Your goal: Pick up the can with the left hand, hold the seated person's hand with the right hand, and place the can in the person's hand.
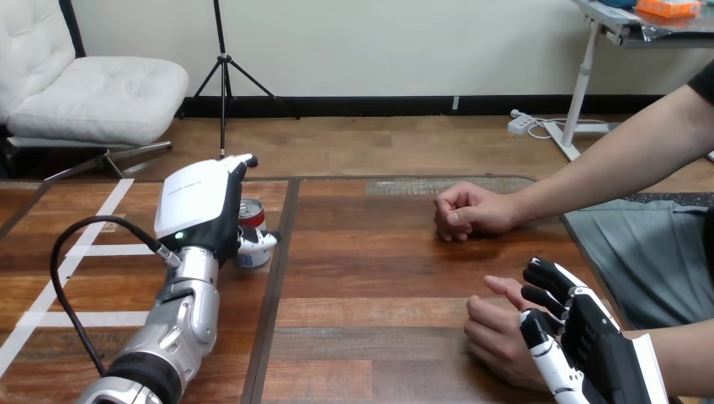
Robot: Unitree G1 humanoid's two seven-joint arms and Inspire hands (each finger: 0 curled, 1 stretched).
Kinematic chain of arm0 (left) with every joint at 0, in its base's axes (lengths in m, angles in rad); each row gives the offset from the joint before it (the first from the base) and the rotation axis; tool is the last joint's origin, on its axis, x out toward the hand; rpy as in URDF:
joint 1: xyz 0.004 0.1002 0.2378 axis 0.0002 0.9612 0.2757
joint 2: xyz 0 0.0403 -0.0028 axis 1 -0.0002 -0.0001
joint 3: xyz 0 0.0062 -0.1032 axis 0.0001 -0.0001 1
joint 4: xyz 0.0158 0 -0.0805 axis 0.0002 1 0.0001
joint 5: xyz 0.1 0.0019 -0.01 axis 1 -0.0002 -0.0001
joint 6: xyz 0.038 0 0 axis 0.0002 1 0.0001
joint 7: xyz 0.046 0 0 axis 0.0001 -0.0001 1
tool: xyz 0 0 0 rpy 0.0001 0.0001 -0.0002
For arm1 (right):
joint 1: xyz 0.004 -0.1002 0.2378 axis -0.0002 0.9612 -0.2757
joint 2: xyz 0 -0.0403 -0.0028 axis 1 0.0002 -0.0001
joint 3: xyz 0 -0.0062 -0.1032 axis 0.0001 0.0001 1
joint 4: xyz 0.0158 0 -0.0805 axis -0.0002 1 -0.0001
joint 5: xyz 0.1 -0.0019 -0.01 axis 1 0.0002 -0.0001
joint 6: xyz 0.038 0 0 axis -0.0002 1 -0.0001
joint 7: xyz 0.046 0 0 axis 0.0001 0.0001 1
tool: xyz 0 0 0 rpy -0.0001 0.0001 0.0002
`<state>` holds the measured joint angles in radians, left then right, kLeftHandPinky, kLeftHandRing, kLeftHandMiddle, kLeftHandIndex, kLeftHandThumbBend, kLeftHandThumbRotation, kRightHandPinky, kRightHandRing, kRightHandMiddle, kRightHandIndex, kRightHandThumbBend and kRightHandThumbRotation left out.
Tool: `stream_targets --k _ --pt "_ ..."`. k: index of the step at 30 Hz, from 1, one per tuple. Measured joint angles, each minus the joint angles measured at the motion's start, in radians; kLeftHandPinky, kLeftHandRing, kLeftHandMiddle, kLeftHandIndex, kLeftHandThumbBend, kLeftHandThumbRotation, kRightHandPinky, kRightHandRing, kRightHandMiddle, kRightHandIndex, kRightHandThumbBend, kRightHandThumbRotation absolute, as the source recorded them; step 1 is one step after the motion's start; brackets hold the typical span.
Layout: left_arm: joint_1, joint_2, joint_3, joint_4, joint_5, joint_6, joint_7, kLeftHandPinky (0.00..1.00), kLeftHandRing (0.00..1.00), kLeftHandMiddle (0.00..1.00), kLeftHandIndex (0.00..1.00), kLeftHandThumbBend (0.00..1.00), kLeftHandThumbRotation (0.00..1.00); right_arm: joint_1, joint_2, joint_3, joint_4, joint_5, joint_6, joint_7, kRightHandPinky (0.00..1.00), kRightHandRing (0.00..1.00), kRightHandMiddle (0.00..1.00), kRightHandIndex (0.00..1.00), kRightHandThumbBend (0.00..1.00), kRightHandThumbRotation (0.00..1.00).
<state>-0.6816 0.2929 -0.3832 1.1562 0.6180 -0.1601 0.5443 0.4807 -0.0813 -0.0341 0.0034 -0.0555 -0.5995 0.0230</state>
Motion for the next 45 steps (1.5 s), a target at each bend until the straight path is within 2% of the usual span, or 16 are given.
stream_targets --k 14,25,35,45 --pt "-0.001 0.003 0.002 0.000 -0.010 0.056 -0.109 0.67 0.77 0.79 0.78 0.74 0.01 0.001 0.000 0.000 -0.001 -0.005 0.000 0.000 0.78 0.83 0.85 0.83 0.55 0.64" --pt "-0.022 0.014 0.006 0.000 -0.020 0.064 -0.169 0.62 0.73 0.76 0.73 0.76 0.00 0.005 0.000 0.001 -0.006 -0.007 0.003 -0.001 0.77 0.83 0.84 0.83 0.55 0.64" --pt "-0.041 0.017 0.006 0.000 -0.021 0.079 -0.205 0.58 0.70 0.75 0.72 0.77 0.00 0.006 0.000 0.001 -0.006 0.000 0.001 0.001 0.78 0.83 0.85 0.83 0.54 0.63" --pt "-0.045 0.019 0.006 0.000 -0.020 0.086 -0.208 0.56 0.69 0.74 0.71 0.77 0.00 0.008 0.000 0.002 -0.006 -0.001 0.001 0.004 0.78 0.83 0.85 0.83 0.54 0.63"
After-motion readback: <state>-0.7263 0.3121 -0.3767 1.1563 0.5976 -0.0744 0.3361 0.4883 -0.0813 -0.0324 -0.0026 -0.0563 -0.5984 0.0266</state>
